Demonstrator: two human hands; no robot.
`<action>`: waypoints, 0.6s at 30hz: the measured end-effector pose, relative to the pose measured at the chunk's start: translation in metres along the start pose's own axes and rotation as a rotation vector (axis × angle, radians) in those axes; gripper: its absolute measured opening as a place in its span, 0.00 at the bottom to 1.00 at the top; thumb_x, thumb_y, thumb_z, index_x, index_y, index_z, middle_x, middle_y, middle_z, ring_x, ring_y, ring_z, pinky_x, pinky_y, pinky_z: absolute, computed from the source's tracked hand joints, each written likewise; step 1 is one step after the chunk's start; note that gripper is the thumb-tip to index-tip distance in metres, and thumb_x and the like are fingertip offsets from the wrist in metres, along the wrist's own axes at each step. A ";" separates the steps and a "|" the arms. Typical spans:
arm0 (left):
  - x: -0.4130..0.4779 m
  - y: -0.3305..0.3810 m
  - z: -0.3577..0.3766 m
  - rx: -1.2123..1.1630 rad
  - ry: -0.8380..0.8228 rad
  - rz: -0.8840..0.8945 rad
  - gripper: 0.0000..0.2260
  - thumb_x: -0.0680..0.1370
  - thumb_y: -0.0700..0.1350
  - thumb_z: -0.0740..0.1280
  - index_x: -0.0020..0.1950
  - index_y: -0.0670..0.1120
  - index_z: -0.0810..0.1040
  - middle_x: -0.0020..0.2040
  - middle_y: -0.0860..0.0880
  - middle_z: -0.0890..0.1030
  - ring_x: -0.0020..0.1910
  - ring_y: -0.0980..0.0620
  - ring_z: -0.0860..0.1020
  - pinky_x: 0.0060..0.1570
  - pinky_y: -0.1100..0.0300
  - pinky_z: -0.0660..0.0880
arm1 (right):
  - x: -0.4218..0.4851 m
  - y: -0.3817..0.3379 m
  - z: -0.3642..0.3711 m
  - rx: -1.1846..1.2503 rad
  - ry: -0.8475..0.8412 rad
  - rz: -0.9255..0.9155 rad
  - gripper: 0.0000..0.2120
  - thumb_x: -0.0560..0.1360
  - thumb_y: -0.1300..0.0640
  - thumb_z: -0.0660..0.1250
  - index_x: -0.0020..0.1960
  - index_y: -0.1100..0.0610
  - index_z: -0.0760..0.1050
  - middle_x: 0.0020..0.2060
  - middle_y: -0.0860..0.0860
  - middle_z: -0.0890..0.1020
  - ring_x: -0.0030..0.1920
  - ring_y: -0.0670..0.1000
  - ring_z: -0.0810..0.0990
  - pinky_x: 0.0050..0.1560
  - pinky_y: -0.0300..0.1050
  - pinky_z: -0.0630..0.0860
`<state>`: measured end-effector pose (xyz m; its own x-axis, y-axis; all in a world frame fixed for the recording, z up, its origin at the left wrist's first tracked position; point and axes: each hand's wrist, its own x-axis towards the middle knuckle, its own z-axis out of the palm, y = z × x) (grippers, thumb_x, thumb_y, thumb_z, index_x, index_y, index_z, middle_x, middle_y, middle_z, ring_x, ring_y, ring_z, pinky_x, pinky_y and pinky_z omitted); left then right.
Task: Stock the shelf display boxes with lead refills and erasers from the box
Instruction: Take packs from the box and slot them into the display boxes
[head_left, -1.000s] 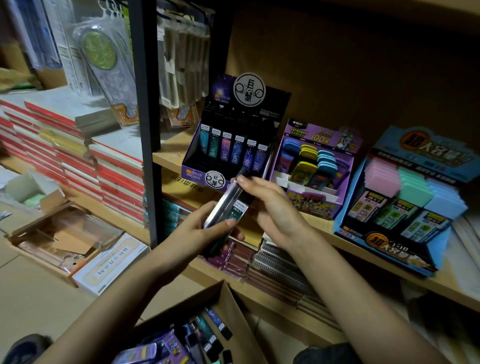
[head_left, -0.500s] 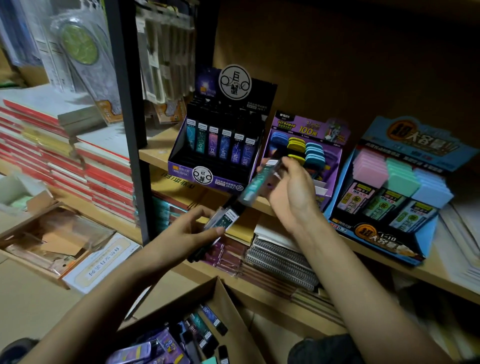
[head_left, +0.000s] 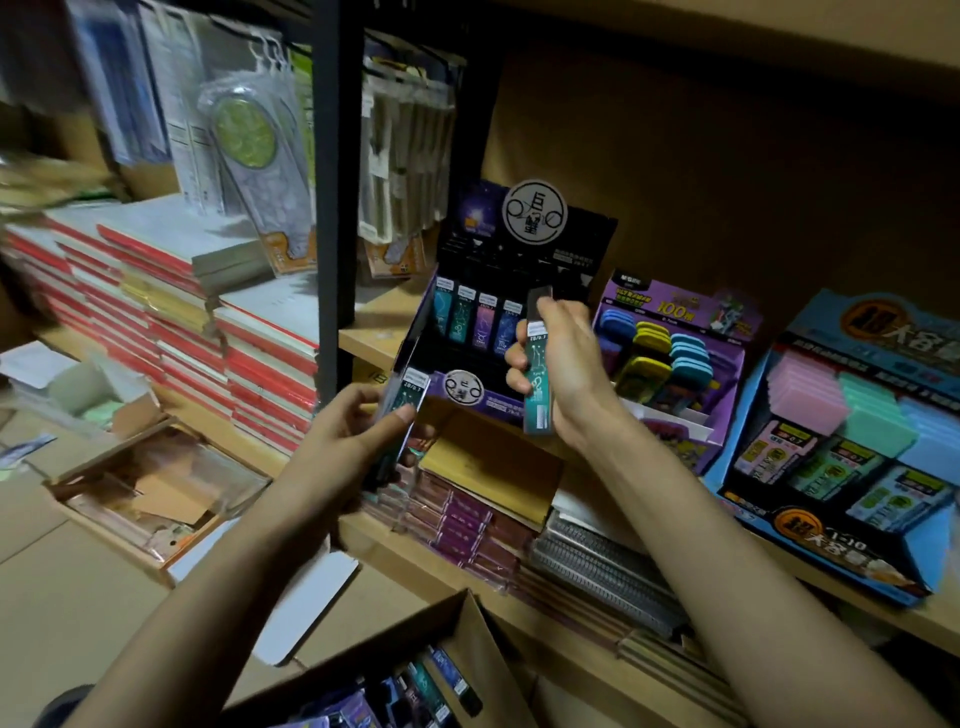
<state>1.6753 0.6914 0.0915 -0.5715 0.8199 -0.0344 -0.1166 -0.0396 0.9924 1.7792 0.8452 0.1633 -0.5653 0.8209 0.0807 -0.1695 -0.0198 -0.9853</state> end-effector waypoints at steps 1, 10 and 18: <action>0.001 0.001 -0.003 -0.017 0.015 0.005 0.16 0.70 0.53 0.65 0.56 0.50 0.73 0.44 0.54 0.85 0.41 0.54 0.84 0.37 0.55 0.80 | 0.007 -0.002 0.009 -0.069 -0.012 -0.025 0.03 0.82 0.58 0.52 0.51 0.57 0.61 0.39 0.55 0.71 0.30 0.48 0.72 0.27 0.40 0.69; 0.003 0.008 -0.021 -0.134 0.143 0.080 0.10 0.75 0.48 0.64 0.55 0.47 0.73 0.41 0.51 0.85 0.34 0.58 0.82 0.28 0.67 0.76 | 0.076 -0.008 0.037 -0.498 0.134 -0.323 0.03 0.75 0.59 0.67 0.48 0.56 0.79 0.37 0.46 0.79 0.44 0.47 0.77 0.49 0.42 0.74; 0.008 0.002 -0.023 -0.144 0.169 0.083 0.09 0.77 0.47 0.64 0.55 0.48 0.73 0.42 0.50 0.85 0.35 0.58 0.82 0.30 0.66 0.76 | 0.082 0.014 0.045 -0.633 0.148 -0.448 0.10 0.75 0.58 0.68 0.55 0.58 0.80 0.42 0.46 0.80 0.45 0.43 0.78 0.41 0.24 0.69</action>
<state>1.6513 0.6848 0.0901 -0.7104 0.7036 0.0157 -0.1709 -0.1941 0.9660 1.6944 0.8870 0.1633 -0.4313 0.7423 0.5128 0.1616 0.6227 -0.7655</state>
